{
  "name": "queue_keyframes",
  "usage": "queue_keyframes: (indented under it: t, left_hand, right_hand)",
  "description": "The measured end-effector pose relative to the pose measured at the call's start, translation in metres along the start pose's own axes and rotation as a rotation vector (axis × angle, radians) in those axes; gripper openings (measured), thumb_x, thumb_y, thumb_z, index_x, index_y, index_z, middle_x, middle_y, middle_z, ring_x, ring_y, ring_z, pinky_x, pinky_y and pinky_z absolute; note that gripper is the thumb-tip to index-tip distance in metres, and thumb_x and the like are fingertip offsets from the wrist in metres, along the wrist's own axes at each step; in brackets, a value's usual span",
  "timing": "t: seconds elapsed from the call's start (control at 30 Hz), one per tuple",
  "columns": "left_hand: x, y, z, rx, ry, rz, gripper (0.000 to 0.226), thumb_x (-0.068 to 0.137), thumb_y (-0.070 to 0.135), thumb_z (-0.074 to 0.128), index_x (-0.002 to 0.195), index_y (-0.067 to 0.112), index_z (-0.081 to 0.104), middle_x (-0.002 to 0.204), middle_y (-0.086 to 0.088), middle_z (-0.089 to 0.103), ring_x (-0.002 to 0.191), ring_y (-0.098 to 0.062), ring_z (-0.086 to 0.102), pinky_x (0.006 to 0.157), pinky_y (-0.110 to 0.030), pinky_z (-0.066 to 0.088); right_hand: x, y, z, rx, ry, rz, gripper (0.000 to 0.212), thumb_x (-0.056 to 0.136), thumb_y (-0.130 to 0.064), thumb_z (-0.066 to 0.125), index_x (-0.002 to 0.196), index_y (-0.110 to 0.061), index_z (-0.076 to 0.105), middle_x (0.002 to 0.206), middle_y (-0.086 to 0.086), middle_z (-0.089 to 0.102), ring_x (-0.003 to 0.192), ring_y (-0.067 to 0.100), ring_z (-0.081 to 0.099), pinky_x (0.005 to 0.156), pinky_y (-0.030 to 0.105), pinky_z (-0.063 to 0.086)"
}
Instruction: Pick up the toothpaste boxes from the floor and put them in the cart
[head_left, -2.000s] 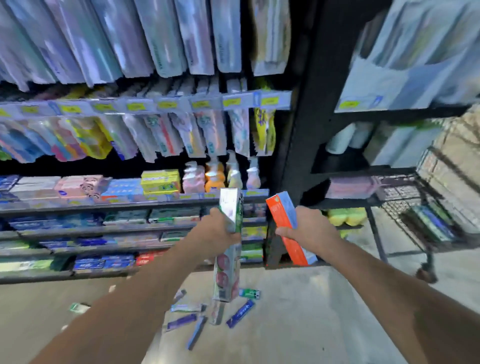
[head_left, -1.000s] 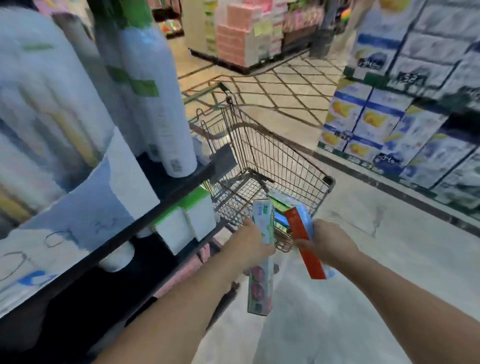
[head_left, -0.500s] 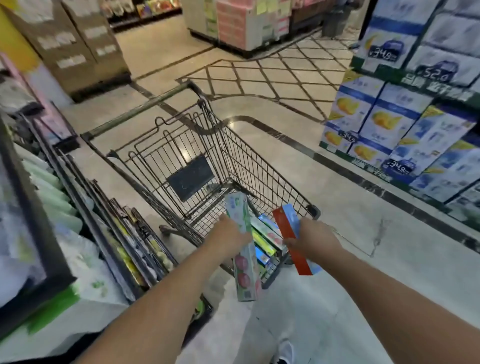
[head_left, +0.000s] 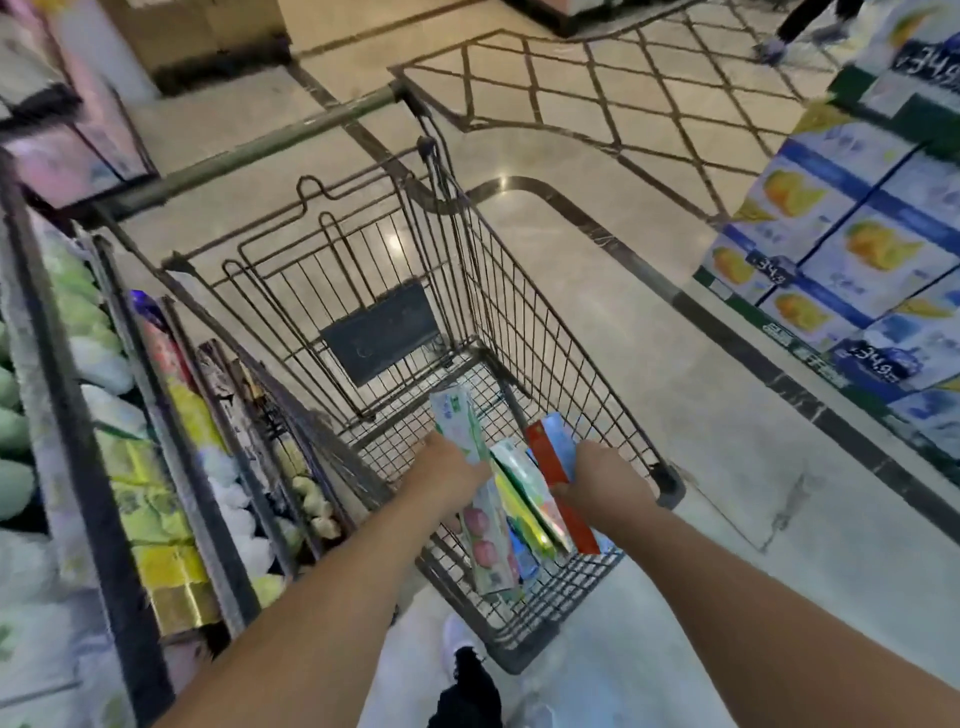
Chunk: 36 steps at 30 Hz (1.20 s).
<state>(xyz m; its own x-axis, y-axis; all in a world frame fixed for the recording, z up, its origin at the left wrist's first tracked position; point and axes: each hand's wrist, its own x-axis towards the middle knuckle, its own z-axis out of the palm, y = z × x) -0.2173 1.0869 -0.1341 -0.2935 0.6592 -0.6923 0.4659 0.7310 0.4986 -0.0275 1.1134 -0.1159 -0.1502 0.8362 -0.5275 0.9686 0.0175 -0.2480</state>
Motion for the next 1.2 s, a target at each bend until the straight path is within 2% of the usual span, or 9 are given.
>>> queue_keyframes:
  t: [0.1,0.2,0.37,0.5,0.6,0.7,0.83,1.07,1.2]
  left_hand:
    - [0.034,-0.013,0.018,0.005,0.008,-0.023,0.059,0.085,0.039,0.07,0.118,0.004,0.035,0.106,-0.008,0.063,0.083,-0.023,0.066,0.062,-0.031,0.056]
    - [0.061,-0.034,0.04,0.02,0.003,-0.11,0.056,0.087,0.039,0.067,0.113,0.006,0.03,0.107,-0.005,0.056,0.095,-0.027,0.063,0.074,-0.034,0.054]
    - [0.109,-0.075,0.073,0.023,-0.024,-0.246,0.067,0.079,0.049,0.068,0.117,0.0,0.045,0.109,-0.016,0.065,0.094,-0.034,0.066,0.075,-0.041,0.055]
    - [0.16,-0.082,0.068,0.028,0.049,-0.29,0.062,0.08,0.048,0.07,0.118,0.003,0.048,0.11,-0.011,0.064,0.094,-0.03,0.064,0.064,-0.03,0.047]
    - [0.205,-0.076,0.049,0.07,0.122,-0.278,0.068,0.079,0.048,0.071,0.125,0.002,0.049,0.118,-0.013,0.062,0.102,-0.032,0.063,0.075,-0.034,0.054]
    - [0.248,-0.063,0.021,0.076,0.244,-0.246,0.07,0.081,0.043,0.07,0.13,0.0,0.044,0.126,-0.011,0.056,0.111,-0.033,0.058,0.073,-0.03,0.041]
    - [0.289,-0.071,0.005,0.129,0.356,-0.228,0.068,0.082,0.044,0.071,0.131,0.003,0.048,0.126,-0.016,0.06,0.113,-0.035,0.058,0.074,-0.031,0.041]
    - [0.317,-0.123,0.047,0.124,0.306,-0.418,0.08,0.086,0.045,0.07,0.14,-0.003,0.034,0.137,-0.017,0.051,0.122,-0.035,0.053,0.079,-0.035,0.042]
    - [0.325,-0.132,0.057,0.017,0.291,-0.512,0.086,0.085,0.042,0.071,0.142,-0.004,0.027,0.141,-0.018,0.048,0.126,-0.036,0.05,0.099,-0.042,0.044]
  right_hand:
    - [0.027,-0.002,0.022,0.021,-0.044,0.022,0.022,0.088,-0.028,0.059,0.094,-0.014,0.044,0.085,0.003,0.05,0.074,0.023,0.052,0.063,0.029,0.039]
    - [0.06,-0.005,0.052,0.08,-0.145,0.06,0.023,0.085,-0.022,0.061,0.1,-0.012,0.048,0.091,0.007,0.058,0.08,0.027,0.06,0.066,0.03,0.047]
    - [0.109,-0.009,0.103,-0.033,-0.308,-0.027,0.022,0.092,-0.02,0.055,0.109,-0.009,0.047,0.099,0.011,0.058,0.091,0.029,0.061,0.067,0.03,0.044]
    - [0.159,-0.028,0.119,0.015,-0.285,-0.11,0.032,0.089,-0.023,0.06,0.113,-0.006,0.048,0.108,0.013,0.062,0.101,0.032,0.062,0.068,0.03,0.039]
    - [0.202,-0.056,0.123,0.074,-0.246,-0.18,0.033,0.089,-0.024,0.062,0.115,-0.007,0.05,0.11,0.015,0.063,0.1,0.034,0.062,0.071,0.033,0.042]
    - [0.242,-0.084,0.133,0.108,-0.212,-0.262,0.046,0.09,-0.033,0.065,0.123,-0.006,0.049,0.12,0.017,0.061,0.11,0.036,0.059,0.082,0.037,0.045]
    - [0.281,-0.105,0.164,0.126,-0.183,-0.278,0.034,0.09,-0.029,0.064,0.111,-0.006,0.049,0.111,0.016,0.062,0.103,0.036,0.06,0.07,0.035,0.04]
    - [0.296,-0.103,0.221,0.034,-0.234,-0.283,0.04,0.086,-0.031,0.067,0.114,-0.006,0.052,0.112,0.016,0.064,0.103,0.036,0.062,0.078,0.038,0.047]
    - [0.295,-0.101,0.236,-0.021,-0.317,-0.29,0.027,0.093,-0.024,0.054,0.114,-0.006,0.057,0.113,0.017,0.065,0.106,0.036,0.061,0.075,0.033,0.043]
